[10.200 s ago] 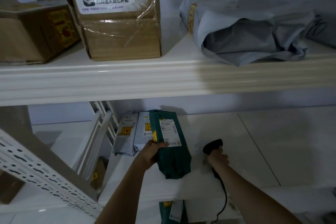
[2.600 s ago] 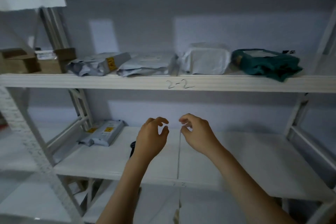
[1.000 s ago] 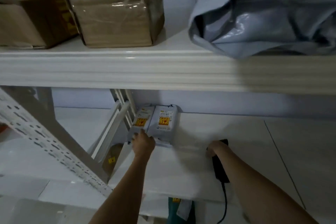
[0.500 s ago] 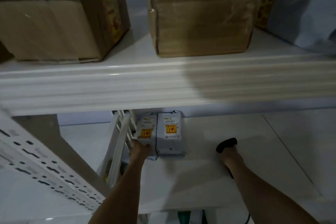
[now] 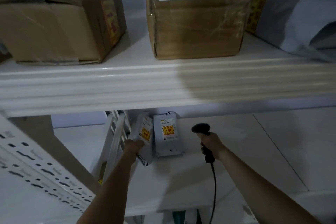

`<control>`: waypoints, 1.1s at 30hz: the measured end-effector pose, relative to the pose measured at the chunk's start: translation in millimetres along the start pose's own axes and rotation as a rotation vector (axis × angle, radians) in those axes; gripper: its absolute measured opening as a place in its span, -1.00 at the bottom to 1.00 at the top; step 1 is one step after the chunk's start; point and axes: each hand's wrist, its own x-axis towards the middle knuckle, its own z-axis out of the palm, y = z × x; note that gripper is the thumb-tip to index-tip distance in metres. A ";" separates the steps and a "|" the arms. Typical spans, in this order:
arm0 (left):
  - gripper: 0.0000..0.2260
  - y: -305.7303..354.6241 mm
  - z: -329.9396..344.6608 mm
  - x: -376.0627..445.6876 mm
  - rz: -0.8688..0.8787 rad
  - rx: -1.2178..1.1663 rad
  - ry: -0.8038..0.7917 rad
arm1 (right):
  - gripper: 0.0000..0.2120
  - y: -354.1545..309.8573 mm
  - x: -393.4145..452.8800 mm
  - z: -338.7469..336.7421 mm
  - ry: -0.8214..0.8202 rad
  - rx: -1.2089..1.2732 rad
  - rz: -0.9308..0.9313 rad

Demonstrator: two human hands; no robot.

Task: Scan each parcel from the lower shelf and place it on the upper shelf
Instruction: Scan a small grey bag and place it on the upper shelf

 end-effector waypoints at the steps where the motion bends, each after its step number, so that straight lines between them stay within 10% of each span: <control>1: -0.63 0.6 -1.7 -6.1 0.014 -0.014 0.010 | -0.76 -4.8 -3.9 2.1 -0.004 0.009 -0.036; 7: -0.82 -1.9 -14.8 -43.8 0.116 -0.072 0.023 | -0.91 -31.7 -26.4 7.7 -0.026 0.084 -0.129; 17: -0.48 10.5 32.4 -104.1 0.152 -0.251 -0.399 | -0.91 -63.9 -54.5 21.3 -0.110 0.093 -0.178; 33: -0.51 3.3 100.4 -117.4 0.194 -0.170 -0.521 | -0.84 -63.6 -67.9 15.3 -0.088 0.018 -0.183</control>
